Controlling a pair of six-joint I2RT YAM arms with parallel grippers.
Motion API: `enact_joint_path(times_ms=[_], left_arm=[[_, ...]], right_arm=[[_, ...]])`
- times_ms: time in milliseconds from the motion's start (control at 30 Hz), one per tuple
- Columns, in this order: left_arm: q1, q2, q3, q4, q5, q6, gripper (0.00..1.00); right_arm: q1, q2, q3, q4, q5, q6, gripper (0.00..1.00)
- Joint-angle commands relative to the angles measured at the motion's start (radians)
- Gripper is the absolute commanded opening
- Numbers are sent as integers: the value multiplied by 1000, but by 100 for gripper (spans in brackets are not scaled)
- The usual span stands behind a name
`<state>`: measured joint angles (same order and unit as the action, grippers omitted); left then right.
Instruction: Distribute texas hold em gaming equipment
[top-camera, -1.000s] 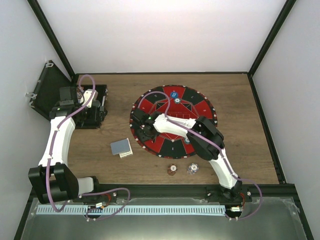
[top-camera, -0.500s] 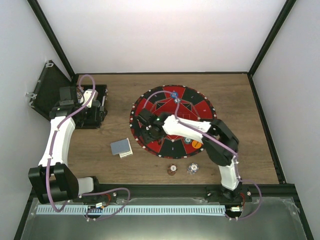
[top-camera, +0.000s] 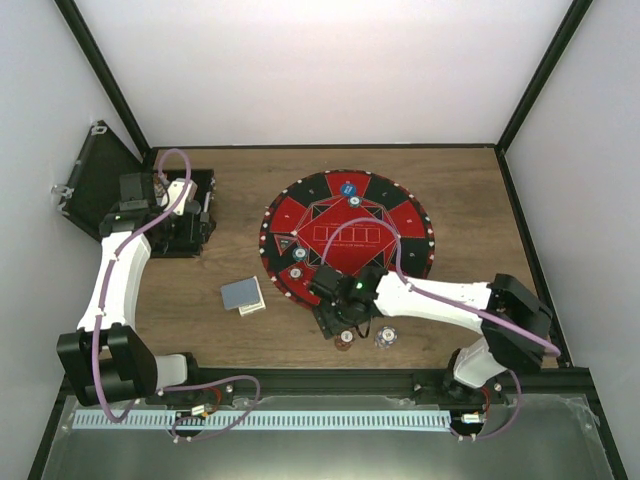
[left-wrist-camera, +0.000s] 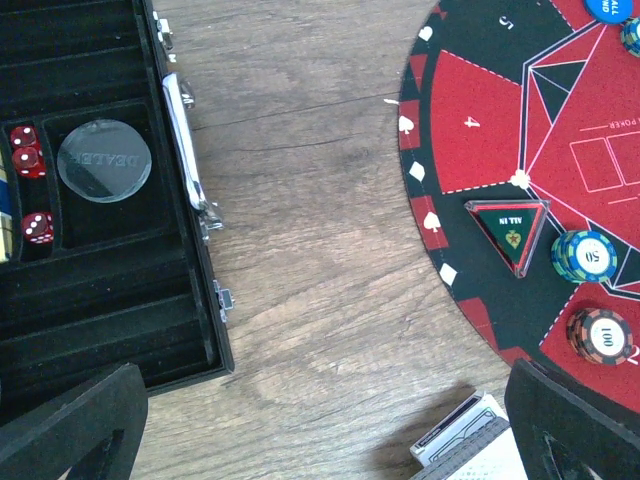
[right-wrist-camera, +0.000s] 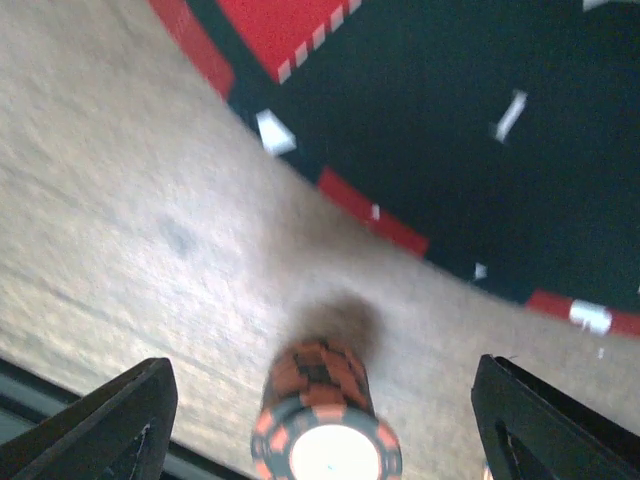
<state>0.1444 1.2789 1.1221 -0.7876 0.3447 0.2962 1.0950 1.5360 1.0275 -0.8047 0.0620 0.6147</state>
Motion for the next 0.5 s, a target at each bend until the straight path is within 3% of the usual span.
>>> enact_joint_path(times_ms=[0,200,467], left_arm=[[6,12,20,7,23,12,100],[6,16,26,3,19,17,100],[6,13,24,1,15,19,100]], right_arm=[[60,-76,-67,-30,-13,120,84],[124,-91,-106,-19,-27,183,84],[141,-63,-105,-10,-9,194,77]])
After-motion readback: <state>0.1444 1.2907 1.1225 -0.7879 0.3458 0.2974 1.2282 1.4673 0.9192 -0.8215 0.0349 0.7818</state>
